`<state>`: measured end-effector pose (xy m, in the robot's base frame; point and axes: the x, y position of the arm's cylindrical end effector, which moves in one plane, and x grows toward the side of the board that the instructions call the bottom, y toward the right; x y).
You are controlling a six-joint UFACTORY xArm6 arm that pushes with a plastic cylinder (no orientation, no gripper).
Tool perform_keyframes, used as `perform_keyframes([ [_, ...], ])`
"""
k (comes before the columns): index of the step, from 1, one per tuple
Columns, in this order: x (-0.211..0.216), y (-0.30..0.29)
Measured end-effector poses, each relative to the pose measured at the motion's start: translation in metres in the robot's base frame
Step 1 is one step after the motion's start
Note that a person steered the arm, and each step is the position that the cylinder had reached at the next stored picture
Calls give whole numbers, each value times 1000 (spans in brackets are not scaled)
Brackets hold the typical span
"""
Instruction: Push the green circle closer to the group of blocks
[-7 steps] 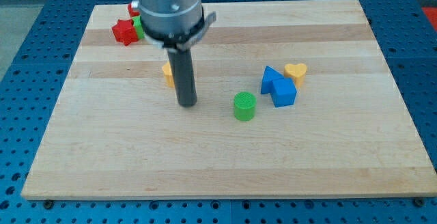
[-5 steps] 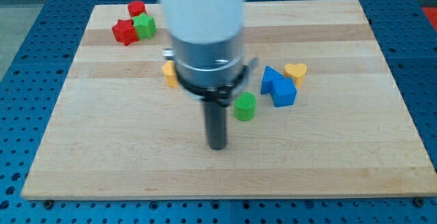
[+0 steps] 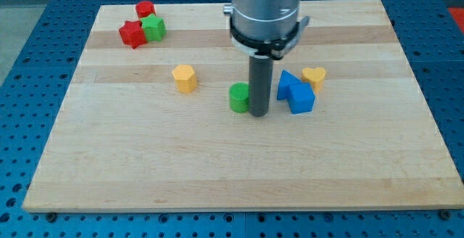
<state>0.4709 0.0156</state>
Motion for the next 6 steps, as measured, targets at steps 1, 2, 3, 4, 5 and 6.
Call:
perform_keyframes([
  [1,0,-27],
  [2,-5,-40],
  [3,-22,-41],
  [4,-47,-46],
  [5,-67,-66],
  [6,-87,-80],
])
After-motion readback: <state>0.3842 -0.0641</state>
